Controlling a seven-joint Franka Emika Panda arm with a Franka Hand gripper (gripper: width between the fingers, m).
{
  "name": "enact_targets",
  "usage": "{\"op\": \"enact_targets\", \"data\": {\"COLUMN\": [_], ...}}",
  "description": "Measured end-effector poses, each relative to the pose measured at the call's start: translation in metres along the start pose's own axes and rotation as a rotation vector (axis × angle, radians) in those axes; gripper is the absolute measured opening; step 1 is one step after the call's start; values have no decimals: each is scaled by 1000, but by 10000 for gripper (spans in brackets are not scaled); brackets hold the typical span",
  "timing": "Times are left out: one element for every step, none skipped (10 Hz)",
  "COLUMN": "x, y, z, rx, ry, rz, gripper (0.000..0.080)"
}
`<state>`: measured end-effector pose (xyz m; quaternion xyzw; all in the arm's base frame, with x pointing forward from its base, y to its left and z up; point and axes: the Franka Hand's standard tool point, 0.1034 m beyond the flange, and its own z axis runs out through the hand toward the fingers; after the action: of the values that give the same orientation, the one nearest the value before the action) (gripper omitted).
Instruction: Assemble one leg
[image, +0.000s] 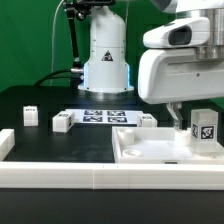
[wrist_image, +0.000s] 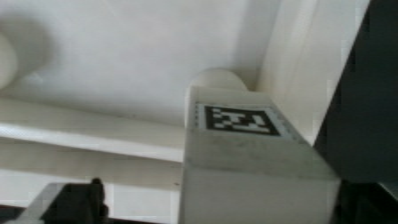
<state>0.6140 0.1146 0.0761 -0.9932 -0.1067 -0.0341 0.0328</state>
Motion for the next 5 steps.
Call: {"op": "enact_targets", "data": {"x": [0, 0, 0, 0, 0], "y": [0, 0, 0, 0, 0], "z": [0, 0, 0, 0, 0], "rx": [0, 0, 0, 0, 0], "ry": [0, 0, 0, 0, 0], "rz": [0, 0, 11, 22, 21], "gripper": [524, 388, 388, 291, 291]}}
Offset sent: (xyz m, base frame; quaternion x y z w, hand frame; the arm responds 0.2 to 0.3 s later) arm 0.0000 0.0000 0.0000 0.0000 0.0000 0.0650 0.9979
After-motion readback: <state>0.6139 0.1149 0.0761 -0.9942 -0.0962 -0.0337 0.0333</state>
